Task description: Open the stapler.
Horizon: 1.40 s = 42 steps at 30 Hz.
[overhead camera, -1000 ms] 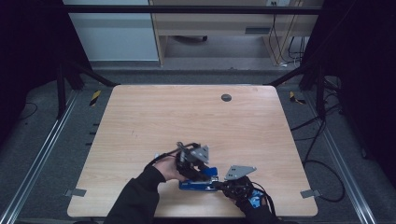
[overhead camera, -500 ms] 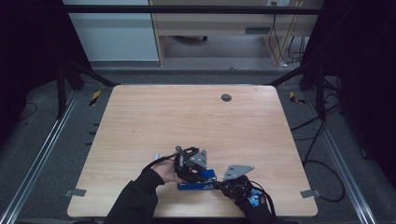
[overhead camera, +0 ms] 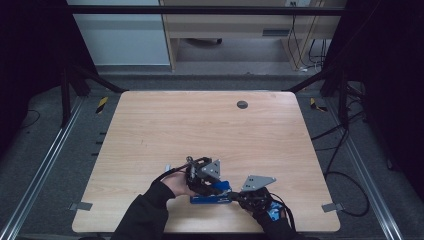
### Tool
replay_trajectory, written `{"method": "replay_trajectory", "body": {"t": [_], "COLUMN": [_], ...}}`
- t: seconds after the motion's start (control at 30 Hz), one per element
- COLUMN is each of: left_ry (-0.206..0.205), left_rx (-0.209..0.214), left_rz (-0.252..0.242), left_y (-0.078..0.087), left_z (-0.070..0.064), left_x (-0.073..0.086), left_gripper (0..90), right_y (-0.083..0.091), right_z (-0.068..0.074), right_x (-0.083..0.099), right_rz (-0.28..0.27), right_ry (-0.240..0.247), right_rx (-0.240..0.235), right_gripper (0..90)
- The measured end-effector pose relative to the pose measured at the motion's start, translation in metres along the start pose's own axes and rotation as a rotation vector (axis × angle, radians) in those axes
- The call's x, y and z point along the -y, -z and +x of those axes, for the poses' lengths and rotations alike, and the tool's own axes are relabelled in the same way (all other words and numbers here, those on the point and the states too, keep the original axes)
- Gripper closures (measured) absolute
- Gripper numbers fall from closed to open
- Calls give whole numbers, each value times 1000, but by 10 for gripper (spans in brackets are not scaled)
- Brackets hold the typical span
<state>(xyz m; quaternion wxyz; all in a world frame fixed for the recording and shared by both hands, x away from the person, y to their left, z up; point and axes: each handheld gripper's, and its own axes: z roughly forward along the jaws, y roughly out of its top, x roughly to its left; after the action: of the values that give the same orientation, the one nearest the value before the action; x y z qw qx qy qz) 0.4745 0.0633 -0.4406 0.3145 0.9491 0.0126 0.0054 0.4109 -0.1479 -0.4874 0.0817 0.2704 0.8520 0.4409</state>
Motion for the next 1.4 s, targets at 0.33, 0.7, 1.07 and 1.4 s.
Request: {"method": "replay_trajectory", "body": {"t": [0.33, 0.7, 1.07, 1.4], "left_ry": [9, 22, 58, 111], "left_rx": [10, 6, -10, -128], "left_rz": [-24, -48, -73, -123], "left_y": [4, 8, 13, 47], "left_z": [2, 2, 2, -3], "left_x": [3, 5, 7, 19], "left_gripper": [656, 655, 532, 405], "right_y": [7, 4, 3, 1], "right_z": [-1, -5, -7, -9], "right_x": [-3, -12, -14, -16], "right_rz": [-54, -87, -118, -125], "right_ry": [13, 23, 7, -7], "right_rx": [13, 7, -18, -27], "right_gripper": [900, 900, 900, 900]}}
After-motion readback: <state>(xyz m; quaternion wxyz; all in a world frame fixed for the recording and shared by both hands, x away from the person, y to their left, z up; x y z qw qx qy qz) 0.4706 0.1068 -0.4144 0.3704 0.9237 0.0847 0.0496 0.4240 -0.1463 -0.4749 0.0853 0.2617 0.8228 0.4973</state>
